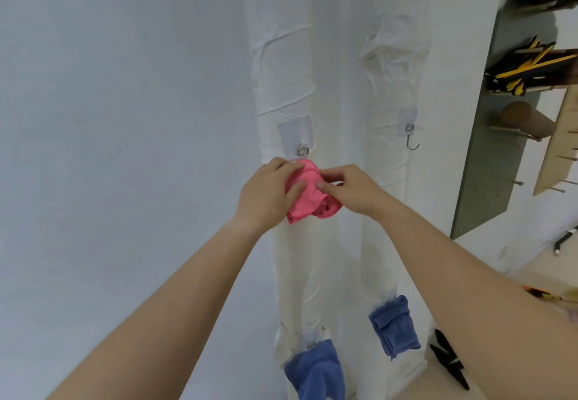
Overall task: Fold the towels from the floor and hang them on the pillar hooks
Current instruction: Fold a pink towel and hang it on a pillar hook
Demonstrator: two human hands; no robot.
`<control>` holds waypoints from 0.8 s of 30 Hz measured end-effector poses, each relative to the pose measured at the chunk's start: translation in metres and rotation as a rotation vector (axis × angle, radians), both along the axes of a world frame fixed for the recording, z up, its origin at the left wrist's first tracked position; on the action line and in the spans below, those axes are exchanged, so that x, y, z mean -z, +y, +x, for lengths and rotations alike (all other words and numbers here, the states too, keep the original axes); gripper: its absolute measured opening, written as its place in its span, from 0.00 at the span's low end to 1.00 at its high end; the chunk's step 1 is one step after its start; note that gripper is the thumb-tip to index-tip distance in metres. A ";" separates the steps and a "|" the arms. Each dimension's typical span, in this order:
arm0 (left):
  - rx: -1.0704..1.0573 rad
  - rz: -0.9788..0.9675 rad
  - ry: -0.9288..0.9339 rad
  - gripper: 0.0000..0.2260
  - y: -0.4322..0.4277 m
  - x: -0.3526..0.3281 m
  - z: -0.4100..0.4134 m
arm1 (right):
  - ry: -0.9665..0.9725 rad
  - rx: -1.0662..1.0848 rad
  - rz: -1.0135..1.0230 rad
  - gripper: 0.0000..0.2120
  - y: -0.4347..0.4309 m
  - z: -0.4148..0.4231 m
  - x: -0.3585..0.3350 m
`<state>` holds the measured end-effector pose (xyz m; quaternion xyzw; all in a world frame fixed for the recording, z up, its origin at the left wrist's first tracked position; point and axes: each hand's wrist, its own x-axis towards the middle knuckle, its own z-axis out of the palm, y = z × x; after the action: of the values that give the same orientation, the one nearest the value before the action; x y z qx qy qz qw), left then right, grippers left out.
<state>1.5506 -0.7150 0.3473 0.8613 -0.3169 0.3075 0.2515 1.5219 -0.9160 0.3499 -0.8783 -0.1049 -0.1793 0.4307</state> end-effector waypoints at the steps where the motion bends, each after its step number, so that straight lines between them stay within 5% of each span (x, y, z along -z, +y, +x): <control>1: 0.012 -0.018 0.016 0.17 0.002 -0.003 0.000 | 0.048 -0.044 0.043 0.13 0.000 -0.004 -0.004; 4: 0.036 -0.039 0.047 0.18 0.006 -0.004 -0.001 | 0.051 -0.072 0.009 0.18 0.000 -0.007 -0.005; 11: -0.071 0.006 0.026 0.19 0.002 0.005 0.000 | -0.131 0.254 0.086 0.21 0.030 -0.001 0.019; 19: -0.062 0.183 0.088 0.17 0.009 -0.029 -0.021 | -0.032 0.194 -0.094 0.22 0.038 -0.030 -0.014; 24: -0.089 0.174 0.101 0.21 0.029 -0.049 -0.044 | -0.036 0.364 -0.214 0.30 0.047 -0.047 -0.038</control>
<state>1.5064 -0.6864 0.3960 0.9075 -0.2909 0.2458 0.1773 1.4751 -0.8687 0.3878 -0.9201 0.0293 -0.2575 0.2936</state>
